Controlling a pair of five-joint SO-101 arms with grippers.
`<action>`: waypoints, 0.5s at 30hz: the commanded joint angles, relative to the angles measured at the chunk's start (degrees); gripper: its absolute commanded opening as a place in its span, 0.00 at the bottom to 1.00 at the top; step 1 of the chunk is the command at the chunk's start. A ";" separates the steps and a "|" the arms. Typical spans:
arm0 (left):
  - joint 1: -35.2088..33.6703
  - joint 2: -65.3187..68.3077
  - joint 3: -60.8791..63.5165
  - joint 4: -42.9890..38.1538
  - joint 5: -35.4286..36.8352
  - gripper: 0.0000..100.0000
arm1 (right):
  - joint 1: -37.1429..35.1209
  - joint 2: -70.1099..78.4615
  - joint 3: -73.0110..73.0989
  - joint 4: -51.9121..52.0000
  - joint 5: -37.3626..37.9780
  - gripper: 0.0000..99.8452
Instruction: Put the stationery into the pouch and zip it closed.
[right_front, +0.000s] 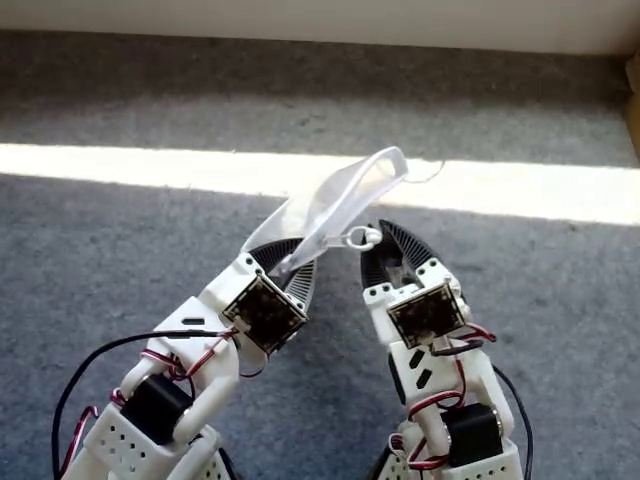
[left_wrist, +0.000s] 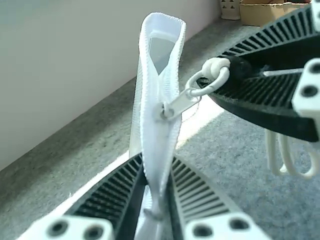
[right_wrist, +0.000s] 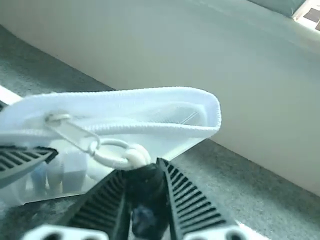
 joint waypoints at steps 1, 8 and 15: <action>-1.98 -0.22 -2.59 0.53 -0.44 0.01 | 3.03 -0.66 -3.56 -2.15 -0.44 0.00; -4.88 -0.22 -2.59 0.53 -0.26 0.01 | 3.30 1.80 -6.81 -2.24 0.18 0.01; -4.88 -0.22 -2.68 0.53 -0.26 0.01 | 7.87 12.18 -6.90 -8.40 1.49 0.01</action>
